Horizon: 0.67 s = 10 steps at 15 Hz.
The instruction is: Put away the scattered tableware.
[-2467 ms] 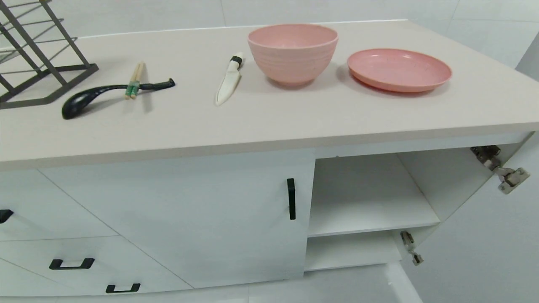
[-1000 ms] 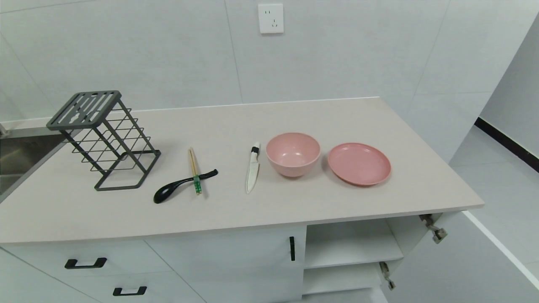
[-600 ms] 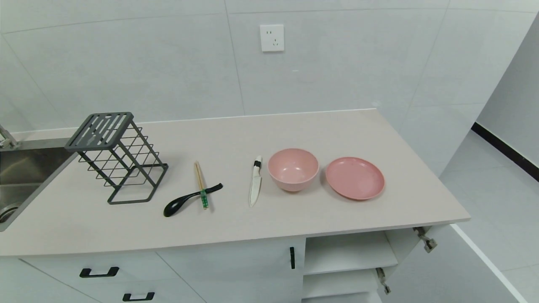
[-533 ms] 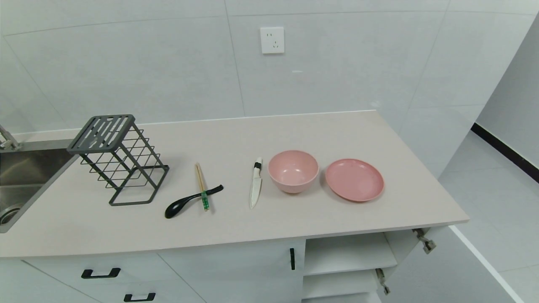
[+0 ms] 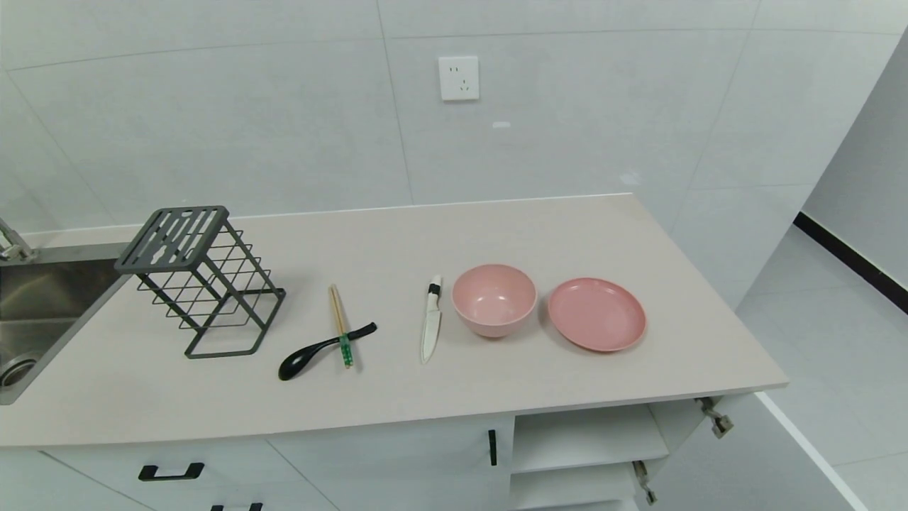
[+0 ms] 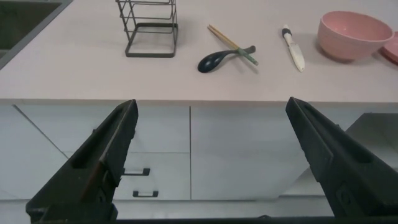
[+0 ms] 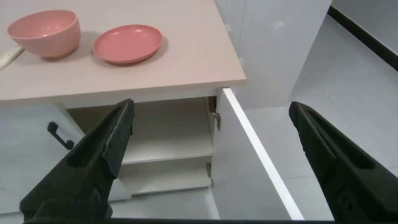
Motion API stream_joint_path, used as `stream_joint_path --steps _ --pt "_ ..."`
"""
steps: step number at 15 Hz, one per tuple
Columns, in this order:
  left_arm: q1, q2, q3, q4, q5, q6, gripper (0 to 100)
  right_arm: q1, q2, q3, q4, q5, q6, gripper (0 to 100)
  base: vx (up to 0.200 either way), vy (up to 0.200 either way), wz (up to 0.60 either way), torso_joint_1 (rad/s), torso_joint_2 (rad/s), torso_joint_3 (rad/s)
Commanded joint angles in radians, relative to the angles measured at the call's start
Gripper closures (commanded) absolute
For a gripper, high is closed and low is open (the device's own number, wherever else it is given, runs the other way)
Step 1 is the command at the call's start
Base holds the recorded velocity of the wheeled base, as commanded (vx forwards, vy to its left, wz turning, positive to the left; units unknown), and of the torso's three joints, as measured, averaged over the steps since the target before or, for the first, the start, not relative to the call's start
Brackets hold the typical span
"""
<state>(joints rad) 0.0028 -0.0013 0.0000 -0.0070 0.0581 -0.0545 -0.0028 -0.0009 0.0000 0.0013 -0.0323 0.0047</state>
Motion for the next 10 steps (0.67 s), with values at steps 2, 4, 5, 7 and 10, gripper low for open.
stream_joint_path --steps 2,4,5,7,10 --pt "0.0 0.001 0.0 -0.001 0.0 -0.001 0 0.0 0.001 0.0 0.0 0.0 0.0 0 0.0 0.0 0.0 0.0 0.0 0.0" --pt "0.0 0.001 0.0 -0.001 0.0 -0.001 0 0.001 0.001 0.0 0.0 -0.001 0.0 0 0.2 0.0 0.0 -0.007 -0.01 0.0" --pt "0.0 0.001 0.0 -0.001 0.0 0.001 0 0.0 0.001 0.0 0.0 0.0 0.0 0 0.2 0.0 0.0 0.002 0.0 0.002" --pt "0.0 0.001 0.0 -0.001 0.0 0.001 0 0.0 0.001 0.0 0.0 0.0 0.0 0 0.1 0.0 0.0 -0.001 0.0 0.004" --pt "0.0 0.001 0.0 -0.001 0.0 -0.001 0 0.001 0.001 0.0 0.0 -0.001 0.0 0 0.0 0.0 0.0 0.019 0.0 0.001"
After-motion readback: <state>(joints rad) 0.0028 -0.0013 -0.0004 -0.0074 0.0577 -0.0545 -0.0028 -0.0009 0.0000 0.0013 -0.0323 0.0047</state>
